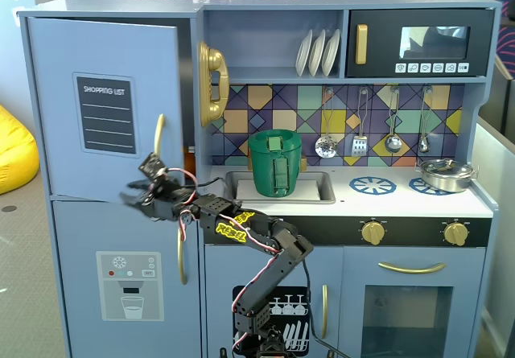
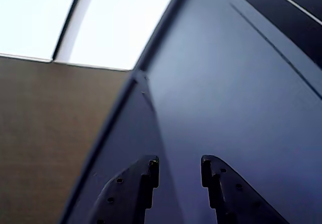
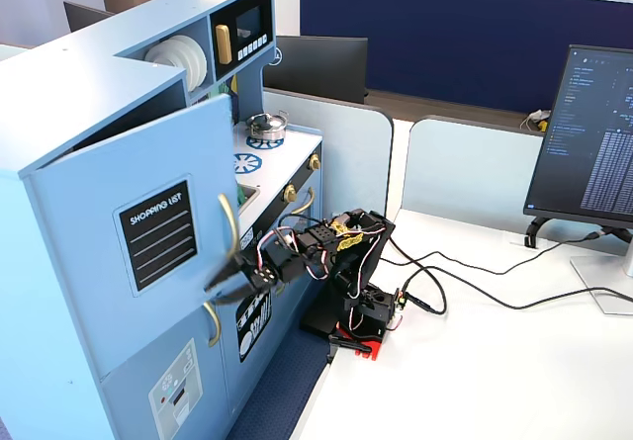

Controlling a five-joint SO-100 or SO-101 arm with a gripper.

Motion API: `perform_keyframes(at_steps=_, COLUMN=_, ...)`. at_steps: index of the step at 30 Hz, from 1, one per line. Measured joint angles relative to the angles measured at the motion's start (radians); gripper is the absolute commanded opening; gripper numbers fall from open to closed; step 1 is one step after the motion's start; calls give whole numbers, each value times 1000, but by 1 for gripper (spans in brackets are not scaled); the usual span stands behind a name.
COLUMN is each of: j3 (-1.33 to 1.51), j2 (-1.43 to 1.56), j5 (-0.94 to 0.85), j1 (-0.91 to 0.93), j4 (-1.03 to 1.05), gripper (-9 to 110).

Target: Close the left cabinet door

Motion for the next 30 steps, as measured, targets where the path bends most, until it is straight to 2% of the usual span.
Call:
perform_keyframes(at_steps=11, j3=0, j2=-75, j5=-60, j1=209, j4=-146, gripper=0)
perform_keyframes(at_steps=22, j3=-6, j2=-147, j5=-80, j1=281, j4=-230, gripper=0)
perform_keyframes(at_steps=25, j3=15, j2=-101, j5=-48, j1=259, j4=-178, gripper=0)
perform_keyframes(at_steps=30, j3=97, j2=86, j5=18, j1=199, j4=84, gripper=0)
